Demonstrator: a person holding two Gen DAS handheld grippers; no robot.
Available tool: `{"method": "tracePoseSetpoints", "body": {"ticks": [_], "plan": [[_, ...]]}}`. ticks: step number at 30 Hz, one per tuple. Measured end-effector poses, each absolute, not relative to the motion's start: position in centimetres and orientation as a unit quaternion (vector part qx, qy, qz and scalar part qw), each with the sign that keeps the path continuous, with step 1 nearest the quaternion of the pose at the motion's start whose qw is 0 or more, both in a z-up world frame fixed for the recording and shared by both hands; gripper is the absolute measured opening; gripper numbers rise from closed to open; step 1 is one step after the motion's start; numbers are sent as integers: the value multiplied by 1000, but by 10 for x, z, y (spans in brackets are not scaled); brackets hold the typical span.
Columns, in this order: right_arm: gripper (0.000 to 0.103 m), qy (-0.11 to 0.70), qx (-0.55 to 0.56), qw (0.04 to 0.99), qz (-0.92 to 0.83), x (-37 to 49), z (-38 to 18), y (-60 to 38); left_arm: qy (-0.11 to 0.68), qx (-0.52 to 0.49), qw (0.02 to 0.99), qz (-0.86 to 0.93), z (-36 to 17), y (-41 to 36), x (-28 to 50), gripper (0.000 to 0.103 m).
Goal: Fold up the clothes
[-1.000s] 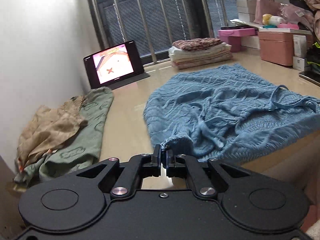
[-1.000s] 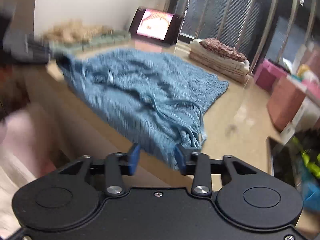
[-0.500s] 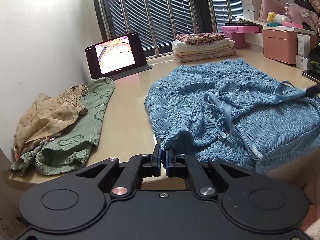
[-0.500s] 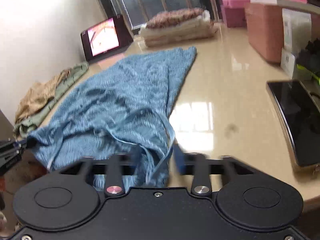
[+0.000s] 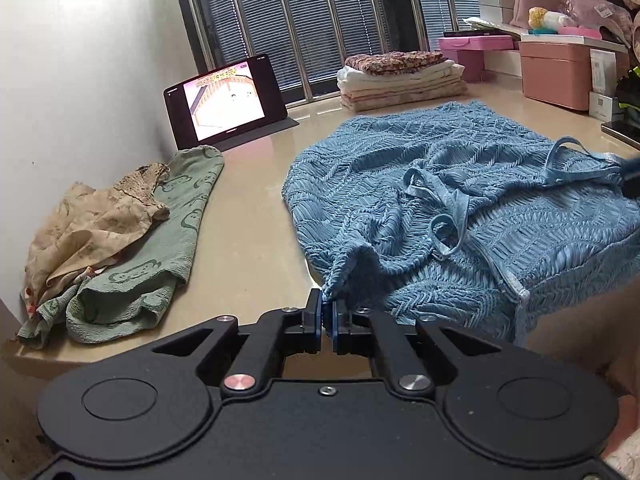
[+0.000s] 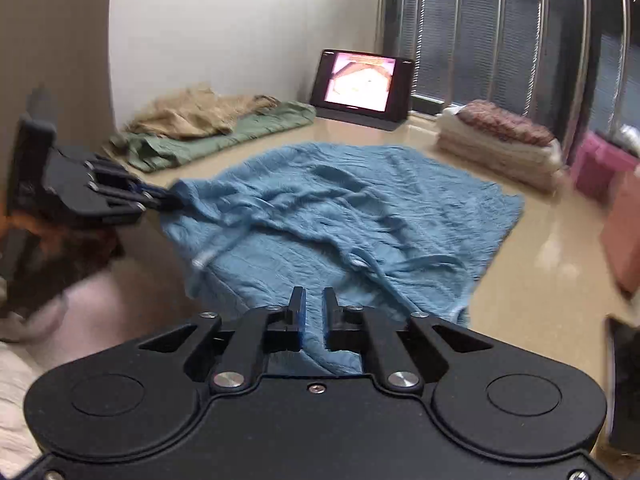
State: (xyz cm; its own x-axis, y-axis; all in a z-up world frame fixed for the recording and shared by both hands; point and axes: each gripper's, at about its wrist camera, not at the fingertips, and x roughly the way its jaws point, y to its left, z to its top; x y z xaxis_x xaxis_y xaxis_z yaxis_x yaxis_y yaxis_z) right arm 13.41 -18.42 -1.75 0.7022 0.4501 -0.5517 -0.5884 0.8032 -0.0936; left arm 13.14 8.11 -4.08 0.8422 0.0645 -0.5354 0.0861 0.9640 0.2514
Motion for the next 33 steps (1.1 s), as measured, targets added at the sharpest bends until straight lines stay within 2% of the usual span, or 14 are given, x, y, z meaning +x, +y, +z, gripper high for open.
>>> {"method": "tracePoseSetpoints", "body": {"ticks": [1, 2, 3, 5, 7, 9, 10, 13, 21, 24, 25, 26, 28, 33], "plan": [[38, 261, -124, 922, 256, 139, -18, -189, 281, 137, 950, -5, -41, 80, 131, 6], [47, 266, -105, 930, 230, 146, -17, -196, 280, 144, 949, -3, -41, 79, 131, 8], [47, 274, -83, 936, 205, 155, -16, -203, 280, 150, 948, -1, -41, 78, 131, 10], [47, 291, -38, 942, 165, 170, -16, -218, 276, 159, 948, 7, -41, 76, 131, 26], [47, 313, 3, 935, 167, 183, -18, -228, 272, 168, 947, 14, -42, 74, 130, 29], [31, 331, 24, 927, 175, 192, -22, -230, 272, 166, 948, 13, -41, 74, 131, 29], [13, 338, 20, 924, 176, 195, -24, -227, 272, 166, 948, 13, -42, 74, 131, 29], [2, 339, -13, 922, 186, 195, -27, -214, 271, 167, 948, 11, -42, 75, 131, 29], [1, 298, -79, 903, 301, 169, -17, -180, 270, 174, 947, 10, -42, 74, 132, 29], [4, 319, -100, 862, 380, 156, -21, -169, 270, 174, 947, 9, -42, 74, 132, 29], [10, 320, -102, 858, 389, 152, -21, -169, 270, 174, 947, 9, -42, 74, 131, 29], [23, 316, -100, 859, 390, 149, -21, -171, 271, 174, 947, 8, -42, 74, 131, 29], [35, 302, -71, 876, 370, 148, -18, -186, 271, 175, 946, 8, -42, 74, 131, 29], [35, 303, 22, 925, 228, 165, -19, -235, 273, 177, 945, 6, -41, 74, 132, 29]]}}
